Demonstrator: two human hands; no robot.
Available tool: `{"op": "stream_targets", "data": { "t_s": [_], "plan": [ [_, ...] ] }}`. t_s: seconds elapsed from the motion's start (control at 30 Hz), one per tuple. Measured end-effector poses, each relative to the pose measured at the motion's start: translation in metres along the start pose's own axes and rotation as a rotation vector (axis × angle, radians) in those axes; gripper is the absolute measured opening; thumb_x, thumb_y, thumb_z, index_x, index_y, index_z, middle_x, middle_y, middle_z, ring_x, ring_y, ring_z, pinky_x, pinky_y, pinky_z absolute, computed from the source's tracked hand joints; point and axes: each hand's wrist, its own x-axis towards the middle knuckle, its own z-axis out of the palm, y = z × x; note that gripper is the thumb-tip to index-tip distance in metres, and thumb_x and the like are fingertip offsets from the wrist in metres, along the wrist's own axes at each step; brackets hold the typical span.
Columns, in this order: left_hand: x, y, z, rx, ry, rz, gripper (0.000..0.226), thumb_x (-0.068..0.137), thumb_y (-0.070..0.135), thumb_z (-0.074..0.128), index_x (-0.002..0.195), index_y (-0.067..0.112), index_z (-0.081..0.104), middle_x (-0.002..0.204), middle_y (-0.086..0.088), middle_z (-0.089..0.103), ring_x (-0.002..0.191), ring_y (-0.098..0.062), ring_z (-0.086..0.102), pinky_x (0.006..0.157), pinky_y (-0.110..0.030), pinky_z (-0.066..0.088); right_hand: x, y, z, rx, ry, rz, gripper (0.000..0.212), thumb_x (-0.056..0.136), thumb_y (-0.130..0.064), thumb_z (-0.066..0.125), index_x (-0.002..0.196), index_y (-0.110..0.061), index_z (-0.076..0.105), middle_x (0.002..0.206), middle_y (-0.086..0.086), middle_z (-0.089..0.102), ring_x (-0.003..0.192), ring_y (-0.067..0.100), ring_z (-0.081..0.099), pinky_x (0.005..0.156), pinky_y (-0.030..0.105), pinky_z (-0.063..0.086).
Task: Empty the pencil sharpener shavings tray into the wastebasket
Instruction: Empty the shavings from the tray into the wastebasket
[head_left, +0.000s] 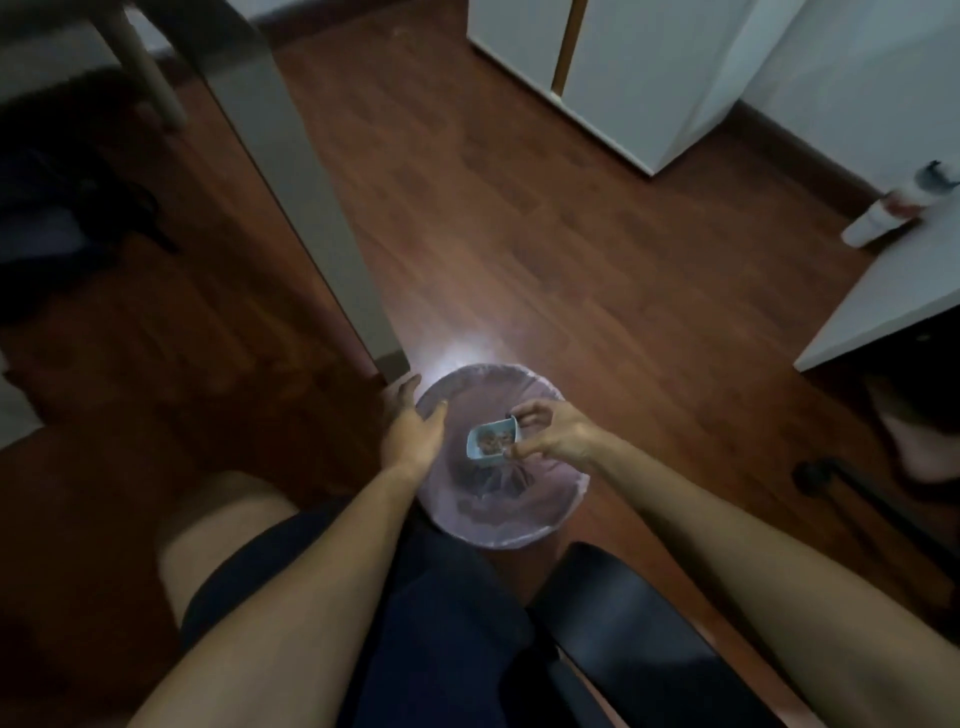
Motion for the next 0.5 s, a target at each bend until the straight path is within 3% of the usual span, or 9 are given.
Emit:
{"op": "stream_targets", "data": {
  "t_s": [0.13, 0.27, 0.4, 0.5],
  "plan": [
    [0.015, -0.020, 0.018, 0.007, 0.012, -0.111, 0.058, 0.099, 0.029, 0.047, 0.153, 0.029, 0.026, 0.157, -0.016, 0.031, 0.138, -0.040, 0.041, 0.108, -0.044, 0.038, 0.026, 0.028, 0.012, -0.101, 0.061, 0.053, 0.057, 0.068, 0.013, 0.078, 0.120, 0.001, 0.060, 0.099, 0.004, 0.058, 0.076, 0.012, 0.059, 0.049, 0.016, 0.053],
    [0.030, -0.025, 0.026, -0.092, 0.016, -0.137, 0.047, 0.101, 0.016, 0.038, 0.148, 0.022, 0.039, 0.153, -0.014, 0.040, 0.135, -0.036, 0.046, 0.104, -0.037, 0.040, 0.046, 0.041, 0.017, -0.211, 0.106, 0.051, 0.064, 0.065, 0.006, 0.084, 0.123, 0.002, 0.058, 0.108, 0.008, 0.057, 0.093, 0.018, 0.058, 0.060, 0.012, 0.052],
    [0.033, -0.031, 0.029, -0.192, 0.056, -0.171, 0.052, 0.095, -0.006, 0.031, 0.137, 0.012, 0.054, 0.140, -0.015, 0.056, 0.127, -0.032, 0.055, 0.087, -0.020, 0.041, 0.059, 0.049, 0.023, -0.448, 0.102, 0.021, 0.064, 0.066, -0.017, 0.087, 0.124, -0.004, 0.063, 0.115, 0.005, 0.069, 0.107, 0.022, 0.066, 0.087, 0.030, 0.054],
    [0.033, -0.030, 0.026, -0.227, 0.059, -0.233, 0.048, 0.095, -0.006, 0.034, 0.137, 0.007, 0.055, 0.138, -0.017, 0.058, 0.127, -0.032, 0.055, 0.085, -0.018, 0.044, 0.066, 0.047, 0.031, -0.620, 0.110, -0.027, 0.048, 0.070, -0.030, 0.082, 0.111, -0.006, 0.072, 0.103, 0.008, 0.075, 0.100, 0.025, 0.069, 0.089, 0.038, 0.053]
  ]
}}
